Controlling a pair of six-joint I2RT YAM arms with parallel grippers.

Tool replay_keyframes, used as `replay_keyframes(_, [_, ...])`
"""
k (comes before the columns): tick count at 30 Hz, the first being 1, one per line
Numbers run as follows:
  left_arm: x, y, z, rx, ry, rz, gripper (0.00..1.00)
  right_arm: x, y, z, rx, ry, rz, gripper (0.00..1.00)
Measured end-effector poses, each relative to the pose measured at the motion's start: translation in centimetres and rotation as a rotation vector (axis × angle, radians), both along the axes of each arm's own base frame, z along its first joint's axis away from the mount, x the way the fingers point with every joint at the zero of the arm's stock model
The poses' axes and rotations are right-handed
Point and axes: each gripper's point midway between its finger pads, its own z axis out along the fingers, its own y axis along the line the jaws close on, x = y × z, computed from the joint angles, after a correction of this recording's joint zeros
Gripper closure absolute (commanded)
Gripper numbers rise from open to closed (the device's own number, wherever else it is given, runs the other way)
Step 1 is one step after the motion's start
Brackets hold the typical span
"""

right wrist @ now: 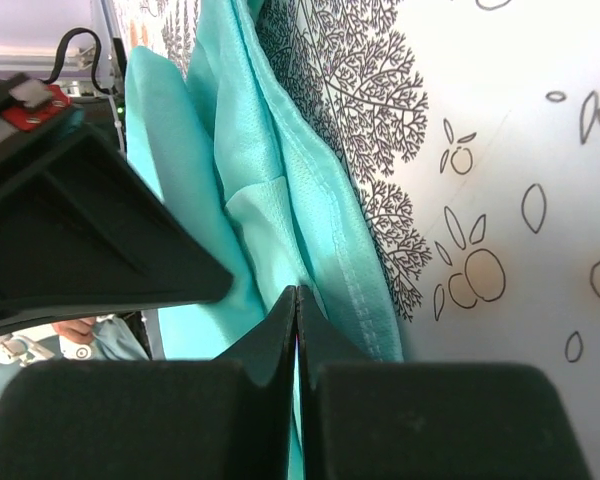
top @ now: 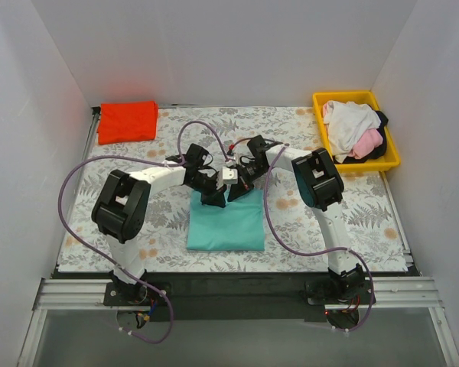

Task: Fold and stack the t-shirts
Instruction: Fold the tshirt

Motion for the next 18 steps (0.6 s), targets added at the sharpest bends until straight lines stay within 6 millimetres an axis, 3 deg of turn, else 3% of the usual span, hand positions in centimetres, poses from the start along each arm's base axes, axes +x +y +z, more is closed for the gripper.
replay_keyframes(4, [0.3, -0.1, 1.3, -0.023, -0.058, 0.003, 1.00, -0.3, -0.1, -0.1, 0.005, 0.014, 0.002, 0.99])
replay_keyframes(10, [2.2, -0.7, 2.9, -0.062, -0.187, 0.024, 1.00, -0.4, -0.1, -0.1, 0.010, 0.015, 0.003, 0.99])
replay_keyframes(18, [5.1, -1.2, 2.9, -0.089, -0.334, 0.075, 1.00, -0.7, -0.1, -0.1, 0.021, 0.025, 0.007, 0.99])
